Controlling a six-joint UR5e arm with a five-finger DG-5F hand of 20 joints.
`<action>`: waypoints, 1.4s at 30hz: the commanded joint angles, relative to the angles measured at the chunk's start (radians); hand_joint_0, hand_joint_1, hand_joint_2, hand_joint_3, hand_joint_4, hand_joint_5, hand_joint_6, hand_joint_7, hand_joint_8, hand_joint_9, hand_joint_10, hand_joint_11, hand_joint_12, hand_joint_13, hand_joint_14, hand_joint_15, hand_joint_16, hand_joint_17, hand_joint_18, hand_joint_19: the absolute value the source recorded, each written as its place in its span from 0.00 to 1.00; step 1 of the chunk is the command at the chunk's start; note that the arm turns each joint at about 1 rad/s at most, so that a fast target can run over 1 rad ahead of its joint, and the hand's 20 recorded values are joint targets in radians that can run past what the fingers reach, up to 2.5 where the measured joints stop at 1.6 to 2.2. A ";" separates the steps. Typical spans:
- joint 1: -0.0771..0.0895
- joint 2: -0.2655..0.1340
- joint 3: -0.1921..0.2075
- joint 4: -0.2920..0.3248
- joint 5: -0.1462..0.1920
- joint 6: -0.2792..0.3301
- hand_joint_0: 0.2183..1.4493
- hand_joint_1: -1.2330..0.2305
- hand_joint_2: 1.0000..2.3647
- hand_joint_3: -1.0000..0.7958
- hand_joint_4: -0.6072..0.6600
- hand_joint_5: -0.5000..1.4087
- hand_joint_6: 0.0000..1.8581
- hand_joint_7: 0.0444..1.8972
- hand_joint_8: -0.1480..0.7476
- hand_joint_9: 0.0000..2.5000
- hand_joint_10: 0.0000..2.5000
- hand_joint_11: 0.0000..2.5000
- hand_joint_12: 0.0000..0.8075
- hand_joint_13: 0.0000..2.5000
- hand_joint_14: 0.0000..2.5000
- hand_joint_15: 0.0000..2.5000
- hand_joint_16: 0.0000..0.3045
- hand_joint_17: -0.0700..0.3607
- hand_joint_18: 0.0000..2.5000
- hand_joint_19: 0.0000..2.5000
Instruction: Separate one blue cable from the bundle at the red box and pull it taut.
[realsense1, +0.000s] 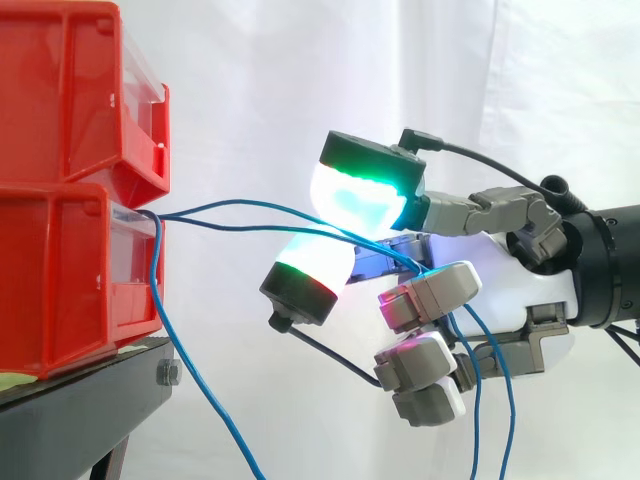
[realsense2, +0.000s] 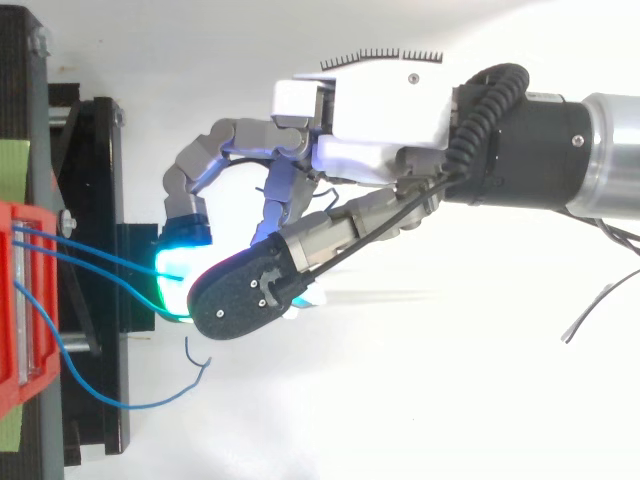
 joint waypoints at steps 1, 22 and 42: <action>-0.001 0.000 -0.001 0.000 -0.001 0.000 0.33 0.31 0.01 0.46 0.40 0.19 0.50 0.54 0.48 0.58 0.00 0.57 0.46 0.49 0.01 0.42 0.15 0.40 0.41 0.38; -0.001 0.002 -0.010 -0.002 -0.007 0.006 0.36 0.23 0.02 0.58 0.19 0.21 0.50 0.59 0.48 0.57 0.01 0.50 0.46 0.50 0.01 0.41 0.15 0.40 0.44 0.37; 0.005 0.067 -0.010 -0.150 -0.012 -0.052 0.36 0.21 0.01 0.59 0.20 0.22 0.50 0.56 0.45 0.31 0.00 0.11 0.42 0.43 0.01 0.25 0.15 0.39 0.44 0.32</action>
